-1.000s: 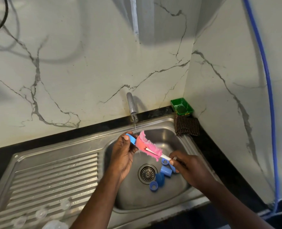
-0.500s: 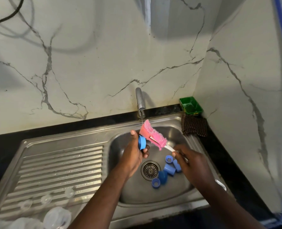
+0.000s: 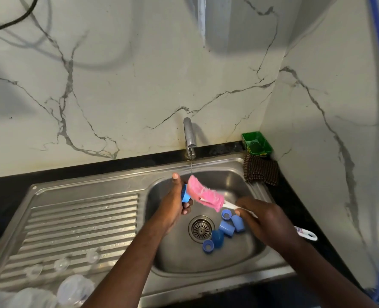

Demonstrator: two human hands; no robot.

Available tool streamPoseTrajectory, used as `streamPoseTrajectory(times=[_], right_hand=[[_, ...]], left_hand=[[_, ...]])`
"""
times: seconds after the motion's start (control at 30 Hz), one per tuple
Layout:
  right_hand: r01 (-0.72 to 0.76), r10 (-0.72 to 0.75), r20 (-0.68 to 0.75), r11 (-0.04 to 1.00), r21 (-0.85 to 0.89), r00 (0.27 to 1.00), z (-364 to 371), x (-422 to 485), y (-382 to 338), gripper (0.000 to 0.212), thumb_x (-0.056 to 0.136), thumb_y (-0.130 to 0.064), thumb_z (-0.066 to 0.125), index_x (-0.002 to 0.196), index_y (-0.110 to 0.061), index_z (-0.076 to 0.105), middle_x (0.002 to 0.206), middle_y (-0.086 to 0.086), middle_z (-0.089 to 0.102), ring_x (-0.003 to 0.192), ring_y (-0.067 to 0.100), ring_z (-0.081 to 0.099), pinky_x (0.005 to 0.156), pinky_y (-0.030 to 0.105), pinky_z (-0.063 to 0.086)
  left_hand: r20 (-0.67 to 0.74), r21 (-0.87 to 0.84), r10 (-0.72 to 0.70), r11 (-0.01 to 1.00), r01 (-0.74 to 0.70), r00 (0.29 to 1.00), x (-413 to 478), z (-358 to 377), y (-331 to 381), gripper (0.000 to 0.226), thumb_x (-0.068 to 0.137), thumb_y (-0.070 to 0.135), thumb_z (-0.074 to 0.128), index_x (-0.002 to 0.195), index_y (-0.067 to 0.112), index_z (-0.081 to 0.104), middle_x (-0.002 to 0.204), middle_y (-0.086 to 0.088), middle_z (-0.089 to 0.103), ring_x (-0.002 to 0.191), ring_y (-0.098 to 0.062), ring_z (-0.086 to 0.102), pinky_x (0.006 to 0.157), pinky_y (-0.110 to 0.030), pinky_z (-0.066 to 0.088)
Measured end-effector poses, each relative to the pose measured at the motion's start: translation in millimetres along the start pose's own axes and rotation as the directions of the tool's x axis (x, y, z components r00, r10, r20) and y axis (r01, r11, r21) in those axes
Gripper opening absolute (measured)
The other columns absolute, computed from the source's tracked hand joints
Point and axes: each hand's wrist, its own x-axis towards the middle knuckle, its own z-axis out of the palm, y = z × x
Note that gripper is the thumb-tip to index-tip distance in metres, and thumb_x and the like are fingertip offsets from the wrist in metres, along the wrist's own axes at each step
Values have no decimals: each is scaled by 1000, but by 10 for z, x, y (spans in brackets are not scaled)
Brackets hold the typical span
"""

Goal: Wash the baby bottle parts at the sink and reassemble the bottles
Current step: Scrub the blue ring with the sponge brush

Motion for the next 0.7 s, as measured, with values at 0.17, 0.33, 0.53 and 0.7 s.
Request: streamPoseTrajectory(times=[0.17,0.33,0.53,0.7], right_hand=[[14,-15,-38,999,-32,999,-45,-5,73,34,100,-55,36,109,-30,58,87,-5,70,77,23,69,62,41,56],[100,-97,31,991,-90,995,-33,-9,60,36,102,-55,32,112,-31,57,93,-5,70,78,25,71,61,42,56],[101,-100,21,991,-83,995,-48,6,38,32,102,-52,34,111,-31,56,92,-5,70,77,25,70,60,41,56],[8,-9,-8,997,-72,1000,-87,76,72,27,99,-49,41,108,-30,58,81,-5,67,71,23,66,59,39,54]], left_hand=[[-25,-27,-20,999,20,999,-16,-5,-4,72,100,60,15,108,11,67,66,-3,51,55,-8,42,49,-21,35],[2,-67,-37,997,37,999,-8,-14,-19,73,98,61,16,117,10,65,61,2,60,58,-8,51,48,-21,39],[58,-95,-66,993,71,996,13,-16,-45,84,86,71,22,121,8,65,78,-12,55,62,-11,46,49,-22,37],[87,-31,-78,996,81,993,5,-44,-59,78,88,73,22,104,12,68,75,-9,49,59,-10,41,51,-23,36]])
